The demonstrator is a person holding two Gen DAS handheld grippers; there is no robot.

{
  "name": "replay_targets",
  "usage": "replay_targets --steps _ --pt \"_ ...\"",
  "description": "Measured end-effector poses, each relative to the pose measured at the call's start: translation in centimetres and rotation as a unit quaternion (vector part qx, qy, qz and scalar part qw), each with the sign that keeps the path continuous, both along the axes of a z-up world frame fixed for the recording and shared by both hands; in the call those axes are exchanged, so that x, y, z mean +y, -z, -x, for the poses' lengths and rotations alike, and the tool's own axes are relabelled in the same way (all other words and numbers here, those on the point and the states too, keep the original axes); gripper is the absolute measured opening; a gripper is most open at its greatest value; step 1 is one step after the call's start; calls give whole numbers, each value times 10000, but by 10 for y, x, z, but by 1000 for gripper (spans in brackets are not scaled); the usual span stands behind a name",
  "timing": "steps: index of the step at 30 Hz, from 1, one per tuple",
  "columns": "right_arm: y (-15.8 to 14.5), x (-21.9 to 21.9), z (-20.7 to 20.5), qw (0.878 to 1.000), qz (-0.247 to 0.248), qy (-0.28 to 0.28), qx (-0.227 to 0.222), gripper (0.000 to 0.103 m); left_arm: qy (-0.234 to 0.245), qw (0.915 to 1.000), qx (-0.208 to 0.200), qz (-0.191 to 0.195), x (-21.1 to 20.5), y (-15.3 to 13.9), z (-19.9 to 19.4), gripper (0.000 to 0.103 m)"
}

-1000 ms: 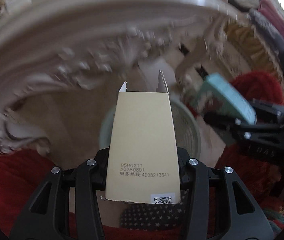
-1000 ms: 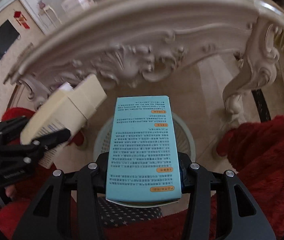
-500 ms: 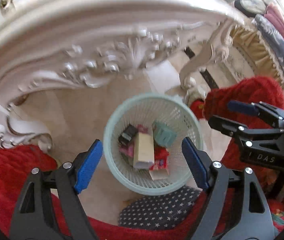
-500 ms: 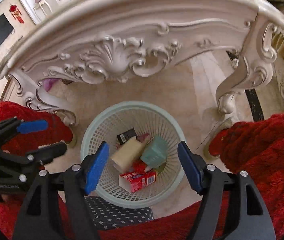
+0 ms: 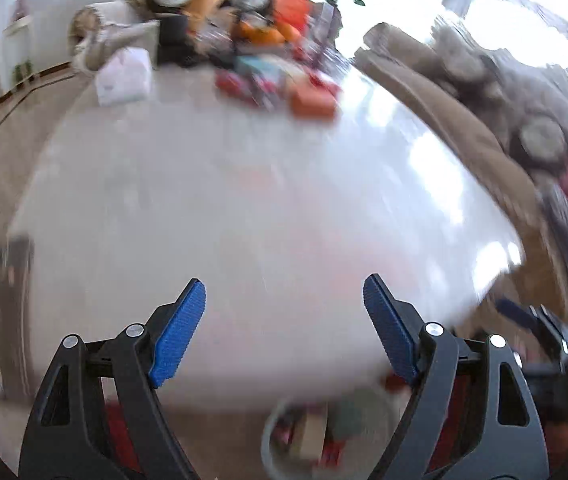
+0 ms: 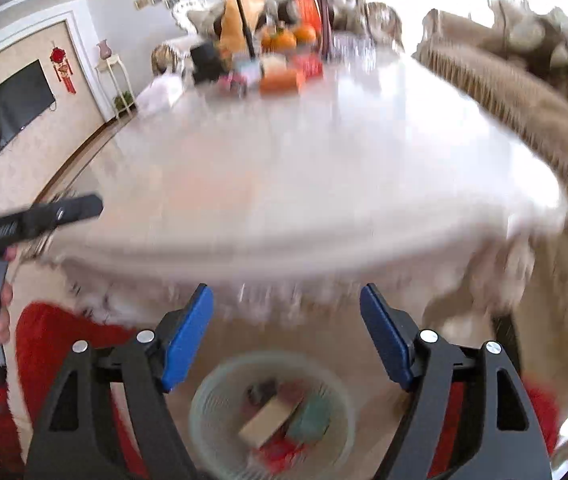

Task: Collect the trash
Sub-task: 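Grasp the red toothpaste tube with the left tool while the right tool grasps the orange box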

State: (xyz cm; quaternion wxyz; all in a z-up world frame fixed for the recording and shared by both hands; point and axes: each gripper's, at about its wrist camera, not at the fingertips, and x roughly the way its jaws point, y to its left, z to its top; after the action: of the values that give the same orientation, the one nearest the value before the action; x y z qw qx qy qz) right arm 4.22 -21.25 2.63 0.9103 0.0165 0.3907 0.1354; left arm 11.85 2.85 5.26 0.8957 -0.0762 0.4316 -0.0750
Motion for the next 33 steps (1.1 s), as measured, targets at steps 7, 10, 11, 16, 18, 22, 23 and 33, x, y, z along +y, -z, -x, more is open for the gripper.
replay_targets --steps 7,10,11,16,18,22,23,33 --pt "-28 21 -93 9994 47 -50 -344 72 -979 9949 -180 158 27 -23 -141 79" --pt "-27 29 -141 9993 153 39 -343 72 -1306 9912 -196 -96 28 -17 -188 79" --pt "-26 32 -157 9991 214 77 -367 72 -1328 9909 -191 -100 27 -14 -201 79" --pt "-20 41 -214 9984 358 197 -395 72 -1341 9909 -103 67 10 3 -263 79" --pt "-16 45 -235 9982 435 203 -351 72 -1378 9904 -54 -3 3 11 -278 79" --pt "-9 54 -263 9991 358 127 -200 72 -1363 9906 103 -2 -5 24 -304 79" --pt "-10 57 -264 9992 342 106 -154 72 -1340 9909 135 2 -6 27 -308 79" --pt "8 86 -311 9990 420 54 159 72 -1215 9914 273 -407 15 46 -332 79"
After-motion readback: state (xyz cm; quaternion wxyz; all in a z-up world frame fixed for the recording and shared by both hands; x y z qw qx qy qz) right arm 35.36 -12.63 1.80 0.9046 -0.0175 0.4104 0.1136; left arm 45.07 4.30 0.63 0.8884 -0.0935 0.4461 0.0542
